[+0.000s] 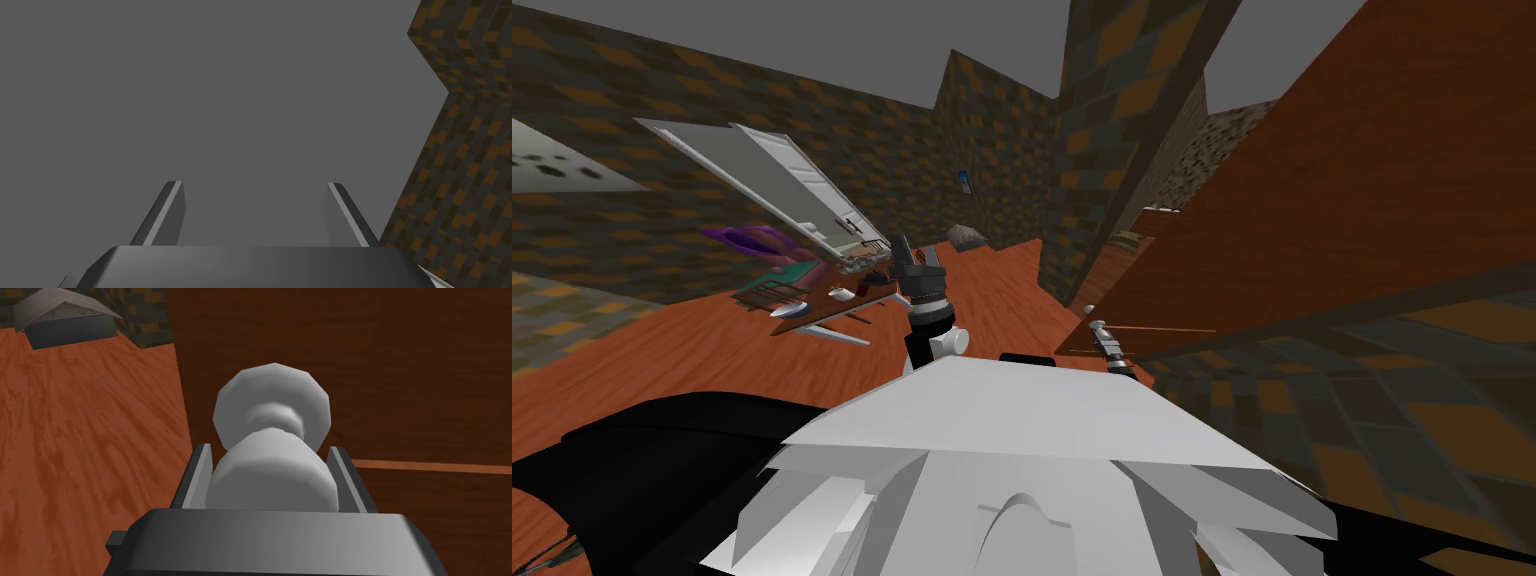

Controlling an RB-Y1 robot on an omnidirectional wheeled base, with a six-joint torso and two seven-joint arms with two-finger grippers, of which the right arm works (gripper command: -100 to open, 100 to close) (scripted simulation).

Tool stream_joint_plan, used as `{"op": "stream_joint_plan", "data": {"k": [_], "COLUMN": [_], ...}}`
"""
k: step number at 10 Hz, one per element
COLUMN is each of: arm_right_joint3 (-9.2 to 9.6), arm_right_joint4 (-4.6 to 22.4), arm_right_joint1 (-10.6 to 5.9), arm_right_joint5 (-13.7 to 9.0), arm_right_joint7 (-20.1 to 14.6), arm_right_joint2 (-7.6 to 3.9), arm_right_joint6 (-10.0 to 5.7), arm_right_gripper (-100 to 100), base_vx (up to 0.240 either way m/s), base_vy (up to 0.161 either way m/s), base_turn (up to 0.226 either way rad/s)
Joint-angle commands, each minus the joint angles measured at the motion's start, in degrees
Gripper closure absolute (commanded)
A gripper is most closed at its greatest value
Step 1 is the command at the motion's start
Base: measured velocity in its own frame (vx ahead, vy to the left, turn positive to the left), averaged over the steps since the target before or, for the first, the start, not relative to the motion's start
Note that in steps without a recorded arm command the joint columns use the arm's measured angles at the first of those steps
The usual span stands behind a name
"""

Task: Pull the door open

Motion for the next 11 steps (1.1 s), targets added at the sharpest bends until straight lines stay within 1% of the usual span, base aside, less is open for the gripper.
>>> {"op": "stream_joint_plan", "data": {"k": [1, 4, 5, 6, 7, 9, 11], "arm_right_joint3": [0.84, 2.06, 1.86, 2.41, 2.69, 3.43, 4.32], "arm_right_joint4": [1.15, 2.05, 2.12, 3.15, 3.76, 5.35, 7.26], "arm_right_joint1": [0.34, 0.97, 0.61, 1.13, 1.41, 2.16, 3.05], "arm_right_joint5": [0.22, 0.49, 0.50, 0.87, 1.08, 1.62, 2.28], "arm_right_joint7": [-0.83, -1.98, -1.66, -1.98, -2.14, -2.55, -3.05], "arm_right_joint2": [-0.43, -1.34, -1.02, -1.07, -1.10, -1.18, -1.28], "arm_right_joint6": [-1.85, -4.19, -3.61, -5.32, -6.37, -9.14, -12.47], "arm_right_gripper": [100, 100, 100, 100, 100, 100, 100], "base_vx": [-0.207, -0.198, -0.087, -0.024, -0.017, -0.007, -0.015], "base_vy": [-0.092, -0.062, -0.025, -0.009, -0.009, -0.007, -0.009], "base_turn": [0.140, 0.127, 0.023, 0.009, 0.009, 0.009, 0.016]}}
